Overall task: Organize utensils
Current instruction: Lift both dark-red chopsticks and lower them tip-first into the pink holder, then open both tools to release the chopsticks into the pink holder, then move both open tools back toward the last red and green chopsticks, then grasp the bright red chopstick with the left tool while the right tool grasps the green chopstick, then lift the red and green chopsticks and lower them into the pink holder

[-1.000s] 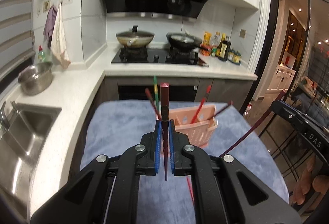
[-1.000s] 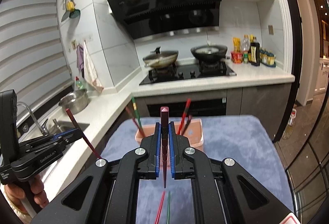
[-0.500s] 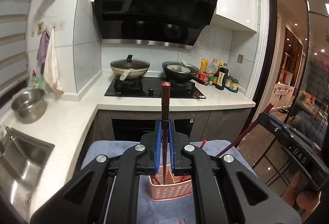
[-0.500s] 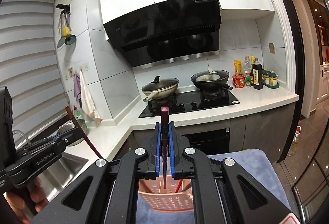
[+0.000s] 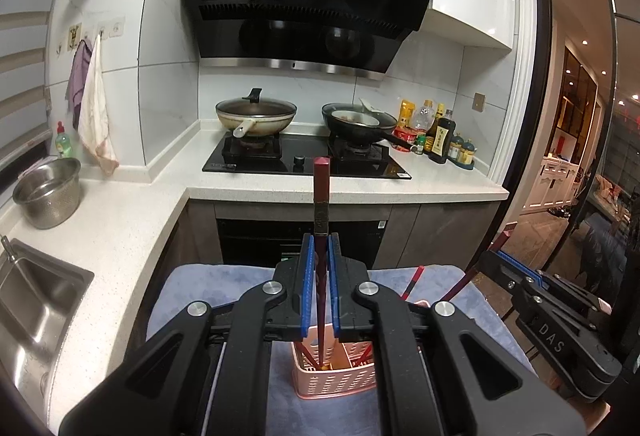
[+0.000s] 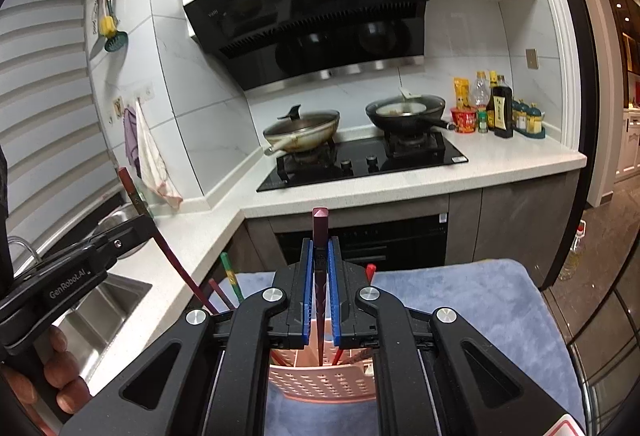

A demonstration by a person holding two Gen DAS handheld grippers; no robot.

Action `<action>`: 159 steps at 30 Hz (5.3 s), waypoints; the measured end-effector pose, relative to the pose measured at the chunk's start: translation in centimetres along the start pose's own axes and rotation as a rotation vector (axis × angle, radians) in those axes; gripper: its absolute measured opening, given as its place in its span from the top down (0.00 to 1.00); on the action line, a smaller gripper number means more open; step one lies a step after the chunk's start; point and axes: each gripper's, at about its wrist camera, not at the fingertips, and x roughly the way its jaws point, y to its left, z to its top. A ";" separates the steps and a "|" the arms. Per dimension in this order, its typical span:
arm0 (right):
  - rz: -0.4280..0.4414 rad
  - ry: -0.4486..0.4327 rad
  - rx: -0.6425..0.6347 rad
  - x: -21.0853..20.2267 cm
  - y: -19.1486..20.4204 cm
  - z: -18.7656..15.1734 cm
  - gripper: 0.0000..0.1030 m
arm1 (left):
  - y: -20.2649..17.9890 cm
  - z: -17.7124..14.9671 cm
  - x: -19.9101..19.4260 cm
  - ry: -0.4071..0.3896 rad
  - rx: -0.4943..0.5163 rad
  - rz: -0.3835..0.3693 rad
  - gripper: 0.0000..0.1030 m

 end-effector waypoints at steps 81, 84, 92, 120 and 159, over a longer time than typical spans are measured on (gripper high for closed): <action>-0.026 0.597 -0.090 -8.8 0.4 -31.7 0.73 | 1.2 -26.4 -6.3 0.458 -0.027 0.195 0.33; -0.028 0.598 -0.099 -9.2 0.6 -32.2 0.73 | 1.0 -27.0 -6.7 0.464 -0.016 0.196 0.32; -0.033 0.593 -0.080 -10.1 0.2 -32.9 0.73 | 0.8 -28.1 -7.5 0.480 -0.011 0.198 0.31; -0.064 0.559 -0.052 -11.8 -1.3 -32.7 0.93 | -4.6 -31.4 -7.9 0.589 0.093 0.028 0.29; -0.056 0.476 -0.041 -12.7 -1.3 -28.9 0.93 | -4.2 -30.3 -7.8 0.573 0.091 0.032 0.92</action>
